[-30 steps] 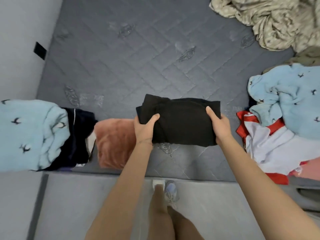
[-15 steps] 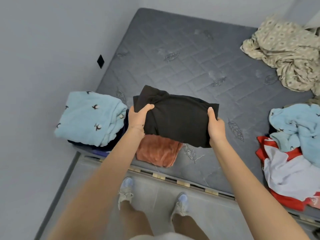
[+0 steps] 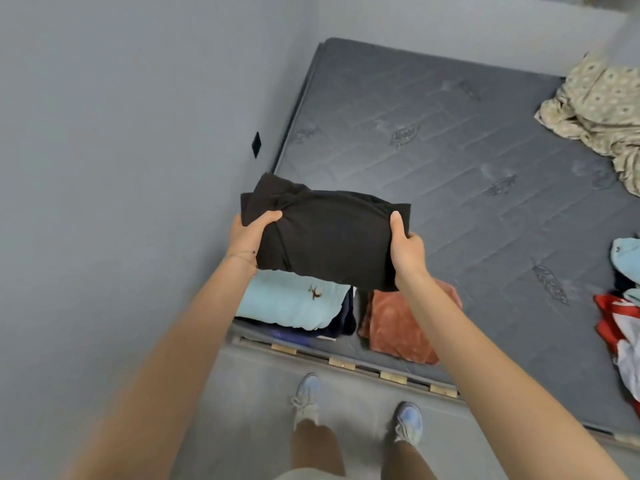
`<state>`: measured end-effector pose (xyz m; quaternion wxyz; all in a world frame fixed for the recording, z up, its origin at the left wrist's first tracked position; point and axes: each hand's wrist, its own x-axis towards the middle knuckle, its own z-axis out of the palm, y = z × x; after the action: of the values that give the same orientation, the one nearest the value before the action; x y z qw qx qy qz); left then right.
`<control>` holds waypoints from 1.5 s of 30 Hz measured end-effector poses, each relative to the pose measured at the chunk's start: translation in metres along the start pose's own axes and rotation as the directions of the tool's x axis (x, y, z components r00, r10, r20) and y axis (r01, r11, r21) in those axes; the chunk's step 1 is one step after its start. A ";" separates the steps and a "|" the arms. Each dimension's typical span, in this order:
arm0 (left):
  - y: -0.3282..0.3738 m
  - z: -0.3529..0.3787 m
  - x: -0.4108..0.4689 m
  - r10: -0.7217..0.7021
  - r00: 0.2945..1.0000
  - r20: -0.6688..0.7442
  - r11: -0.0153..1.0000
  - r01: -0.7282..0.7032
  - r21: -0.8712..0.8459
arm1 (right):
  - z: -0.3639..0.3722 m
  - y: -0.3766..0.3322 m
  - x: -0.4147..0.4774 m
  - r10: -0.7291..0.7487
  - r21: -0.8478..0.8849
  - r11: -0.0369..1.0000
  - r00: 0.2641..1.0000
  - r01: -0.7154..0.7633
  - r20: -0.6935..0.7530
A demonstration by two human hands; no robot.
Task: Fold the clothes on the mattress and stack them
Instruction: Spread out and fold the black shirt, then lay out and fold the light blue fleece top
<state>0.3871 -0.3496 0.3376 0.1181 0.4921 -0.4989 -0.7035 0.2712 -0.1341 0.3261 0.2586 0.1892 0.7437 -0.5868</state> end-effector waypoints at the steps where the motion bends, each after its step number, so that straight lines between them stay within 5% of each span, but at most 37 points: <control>1: 0.001 -0.009 0.011 -0.003 1.000 -0.005 1.000 0.003 0.015 | 0.014 0.004 0.002 0.016 0.000 1.000 1.000 -0.016 0.002; 11: -0.051 -0.083 0.097 0.030 0.999 0.023 0.990 -0.033 0.139 | 0.088 0.078 0.034 0.092 -0.099 0.992 0.987 -0.080 0.131; 17: -0.118 -0.091 0.118 -0.059 0.997 -0.045 0.980 0.067 0.188 | 0.107 0.129 0.055 0.016 -0.288 0.958 1.000 -0.008 0.026; 25: -0.123 -0.094 0.137 -0.041 0.998 -0.044 0.979 0.048 0.196 | 0.120 0.123 0.060 -0.053 -0.404 0.914 0.997 0.026 -0.055; 30: -0.104 -0.093 0.127 0.063 0.994 -0.087 0.939 -0.029 0.343 | 0.110 0.105 0.049 -0.058 -0.485 0.874 0.998 0.038 -0.026; 34: -0.089 -0.087 0.106 0.236 0.963 -0.126 0.799 -0.119 0.589 | 0.102 0.091 0.034 -0.085 -0.561 0.826 0.996 0.053 -0.030; 36: -0.083 -0.082 0.094 0.321 0.944 -0.078 0.671 -0.168 0.722 | 0.096 0.087 0.023 -0.177 -0.704 0.701 0.984 0.114 -0.017; 40: -0.075 -0.074 0.070 0.399 0.898 0.189 0.302 -0.322 0.897 | 0.077 0.079 0.005 -0.360 -0.873 0.409 0.926 0.267 0.115; 45: -0.063 -0.037 0.037 0.429 0.776 0.461 -0.032 -0.498 0.867 | 0.040 0.066 -0.010 -0.361 -0.919 0.279 0.917 0.278 0.168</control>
<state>0.4194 -0.3655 0.2648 -0.0099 0.2321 -0.9617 -0.1455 0.3243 -0.1565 0.2738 0.1692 -0.1225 0.9736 -0.0923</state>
